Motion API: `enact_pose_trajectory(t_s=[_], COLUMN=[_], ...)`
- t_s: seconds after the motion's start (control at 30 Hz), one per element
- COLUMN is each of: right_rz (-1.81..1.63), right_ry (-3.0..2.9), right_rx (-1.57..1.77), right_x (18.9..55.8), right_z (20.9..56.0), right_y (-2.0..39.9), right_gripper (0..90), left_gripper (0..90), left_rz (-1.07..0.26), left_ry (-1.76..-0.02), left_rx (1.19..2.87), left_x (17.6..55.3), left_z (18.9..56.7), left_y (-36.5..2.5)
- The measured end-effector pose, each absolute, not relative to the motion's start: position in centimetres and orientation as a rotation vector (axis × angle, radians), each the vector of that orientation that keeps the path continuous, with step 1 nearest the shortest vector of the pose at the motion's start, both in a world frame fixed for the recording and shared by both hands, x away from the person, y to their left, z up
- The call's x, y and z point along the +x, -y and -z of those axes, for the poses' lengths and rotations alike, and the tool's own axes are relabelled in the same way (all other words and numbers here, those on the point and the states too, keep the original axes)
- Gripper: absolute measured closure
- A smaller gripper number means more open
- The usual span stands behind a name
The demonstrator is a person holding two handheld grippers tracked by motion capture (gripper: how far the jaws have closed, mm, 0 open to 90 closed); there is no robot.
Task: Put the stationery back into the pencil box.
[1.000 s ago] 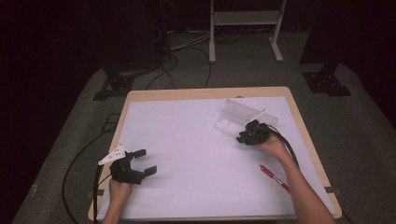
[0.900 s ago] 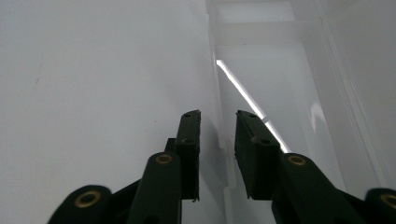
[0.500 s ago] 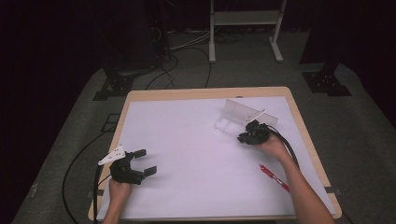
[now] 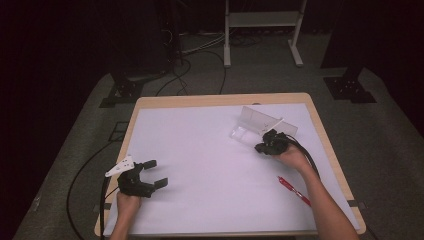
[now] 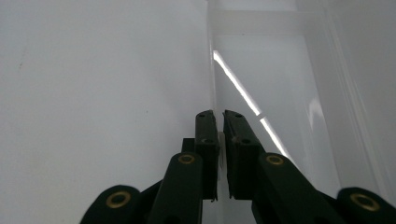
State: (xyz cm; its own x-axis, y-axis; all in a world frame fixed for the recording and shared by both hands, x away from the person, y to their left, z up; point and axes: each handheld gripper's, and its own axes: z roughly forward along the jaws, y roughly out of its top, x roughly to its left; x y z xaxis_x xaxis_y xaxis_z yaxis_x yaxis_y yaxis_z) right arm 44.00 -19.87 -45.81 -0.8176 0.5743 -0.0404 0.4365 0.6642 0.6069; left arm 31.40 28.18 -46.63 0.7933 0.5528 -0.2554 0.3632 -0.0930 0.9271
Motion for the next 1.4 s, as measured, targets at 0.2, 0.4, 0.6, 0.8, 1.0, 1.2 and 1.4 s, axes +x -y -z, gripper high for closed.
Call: enact_pose_trajectory(t_s=[0.2, 0.4, 0.6, 0.8, 1.0, 1.2, 1.4], right_rz=[-0.856, -0.843, -0.869, -0.893, -0.923, -0.964, -1.008], right_ry=[-2.655, -2.644, -2.617, -2.600, -2.609, -2.625, -2.639], right_rx=[0.784, 0.756, 0.729, 0.668, 0.598, 0.517, 0.483], right_x=[43.8, 43.6, 43.2, 42.2, 40.9, 39.3, 38.0], right_z=[45.7, 45.5, 44.8, 43.4, 42.4, 42.4, 42.8], right_y=[19.8, 19.6, 19.8, 20.0, 19.6, 18.7, 17.9], right_gripper=[85.8, 86.1, 86.0, 86.0, 85.9, 85.8, 85.5], left_gripper=[0.0, 0.0, 0.0, 0.0, 0.0, 0.0, 0.0], left_rz=[-0.183, -0.181, -0.182, -0.183, -0.183, -0.184, -0.182], left_ry=[-0.721, -0.723, -0.725, -0.727, -0.728, -0.727, -0.728], left_rx=[1.704, 1.703, 1.704, 1.705, 1.705, 1.703, 1.706], left_x=[31.4, 31.4, 31.4, 31.4, 31.4, 31.5, 31.5], left_z=[46.6, 46.6, 46.6, 46.6, 46.6, 46.6, 46.6], left_y=[-28.2, -28.2, -28.2, -28.2, -28.2, -28.2, -28.2])
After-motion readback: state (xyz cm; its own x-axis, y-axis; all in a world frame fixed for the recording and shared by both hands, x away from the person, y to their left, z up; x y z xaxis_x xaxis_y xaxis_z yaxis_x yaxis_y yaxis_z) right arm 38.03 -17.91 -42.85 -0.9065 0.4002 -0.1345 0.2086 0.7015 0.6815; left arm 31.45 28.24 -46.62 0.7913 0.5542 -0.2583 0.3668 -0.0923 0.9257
